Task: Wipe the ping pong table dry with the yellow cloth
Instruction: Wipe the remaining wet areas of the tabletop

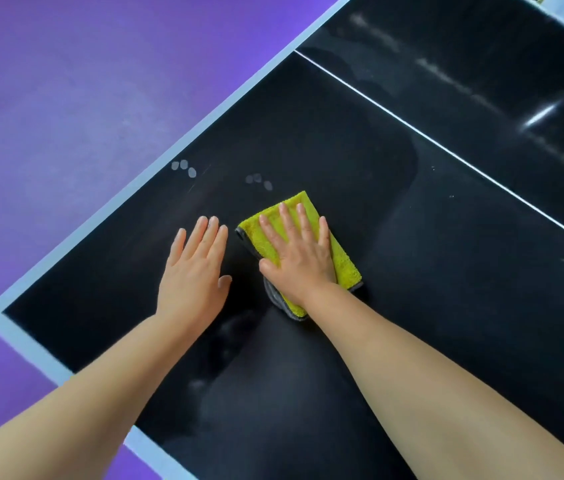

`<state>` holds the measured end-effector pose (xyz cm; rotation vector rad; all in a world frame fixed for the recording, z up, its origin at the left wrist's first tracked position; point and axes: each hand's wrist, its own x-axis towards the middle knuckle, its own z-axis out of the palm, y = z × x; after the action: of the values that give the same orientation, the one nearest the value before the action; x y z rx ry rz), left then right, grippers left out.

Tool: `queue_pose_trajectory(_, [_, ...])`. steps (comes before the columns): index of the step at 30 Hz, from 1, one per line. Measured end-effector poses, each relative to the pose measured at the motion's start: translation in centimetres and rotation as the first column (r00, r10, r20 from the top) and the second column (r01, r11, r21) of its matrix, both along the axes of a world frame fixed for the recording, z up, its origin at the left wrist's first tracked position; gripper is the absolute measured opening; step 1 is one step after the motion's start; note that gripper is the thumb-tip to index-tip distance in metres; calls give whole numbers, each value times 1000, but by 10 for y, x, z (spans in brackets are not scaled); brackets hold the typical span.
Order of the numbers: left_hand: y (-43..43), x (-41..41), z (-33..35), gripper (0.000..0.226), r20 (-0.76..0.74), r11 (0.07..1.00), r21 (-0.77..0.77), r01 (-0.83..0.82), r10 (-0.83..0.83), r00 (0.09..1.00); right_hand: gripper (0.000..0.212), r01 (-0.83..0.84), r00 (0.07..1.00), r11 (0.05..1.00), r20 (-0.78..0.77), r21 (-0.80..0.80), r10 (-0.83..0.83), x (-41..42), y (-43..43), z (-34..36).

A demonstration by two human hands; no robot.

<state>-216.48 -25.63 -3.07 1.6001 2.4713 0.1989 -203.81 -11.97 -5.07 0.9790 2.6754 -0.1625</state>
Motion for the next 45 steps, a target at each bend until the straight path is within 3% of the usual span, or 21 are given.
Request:
queue_pose_trajectory(14, [-228, 11, -2, 64, 38, 990, 70, -123, 120, 992, 75, -152, 988, 985, -8, -86, 152, 6, -245, 0])
queue_pose_trajectory(23, [-275, 30, 12, 60, 43, 996, -16, -85, 86, 995, 72, -174, 984, 980, -51, -99, 169, 50, -304, 0])
queue_pose_trajectory(32, [-230, 60, 15, 61, 52, 999, -9, 42, -41, 998, 74, -75, 995, 994, -67, -75, 70, 79, -258, 4])
queue_pose_trajectory(40, [-139, 82, 5, 63, 32, 996, -52, 74, -73, 997, 72, 65, 995, 998, -79, -16, -66, 81, -120, 2])
queue_pose_trajectory(45, [-50, 104, 12, 64, 33, 980, -164, 116, -112, 993, 70, 149, 982, 989, -117, -4, -149, 82, -28, -2])
